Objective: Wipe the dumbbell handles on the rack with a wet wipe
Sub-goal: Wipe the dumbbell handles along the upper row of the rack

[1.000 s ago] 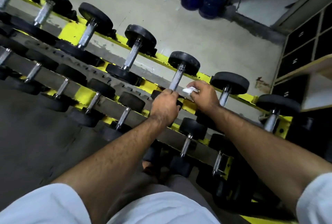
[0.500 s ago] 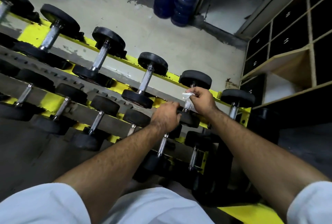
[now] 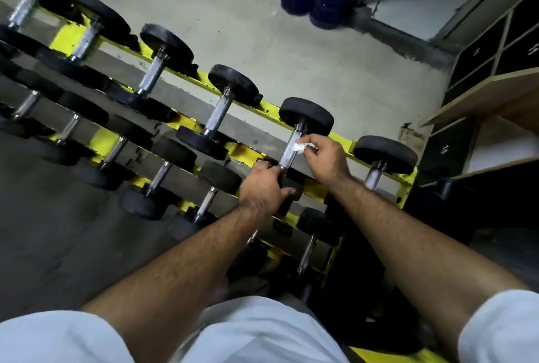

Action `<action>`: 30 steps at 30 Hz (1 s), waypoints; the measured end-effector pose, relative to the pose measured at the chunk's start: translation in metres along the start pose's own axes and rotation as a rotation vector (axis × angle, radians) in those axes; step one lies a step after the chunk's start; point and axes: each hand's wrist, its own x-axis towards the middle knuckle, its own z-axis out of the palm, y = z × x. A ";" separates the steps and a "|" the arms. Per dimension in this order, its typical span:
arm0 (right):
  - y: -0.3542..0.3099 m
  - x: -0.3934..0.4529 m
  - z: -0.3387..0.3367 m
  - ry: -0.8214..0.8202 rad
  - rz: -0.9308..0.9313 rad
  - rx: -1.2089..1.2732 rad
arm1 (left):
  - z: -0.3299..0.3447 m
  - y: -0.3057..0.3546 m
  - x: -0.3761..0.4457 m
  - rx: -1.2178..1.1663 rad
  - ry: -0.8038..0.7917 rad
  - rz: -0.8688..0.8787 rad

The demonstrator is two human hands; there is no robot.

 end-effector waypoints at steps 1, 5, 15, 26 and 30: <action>0.002 0.003 0.000 0.008 -0.053 -0.016 | 0.001 -0.001 0.001 -0.019 0.002 -0.008; 0.004 0.019 0.003 0.010 -0.238 -0.049 | 0.001 -0.009 0.007 -0.046 -0.015 -0.017; 0.051 0.052 0.025 -0.207 -0.660 -0.376 | 0.004 -0.012 0.007 -0.090 0.030 -0.024; 0.062 0.029 0.029 -0.265 -0.715 -0.395 | -0.005 -0.011 0.010 -0.089 -0.009 -0.044; 0.074 0.041 0.015 -0.322 -0.875 -0.439 | -0.004 -0.010 0.010 -0.094 -0.016 -0.046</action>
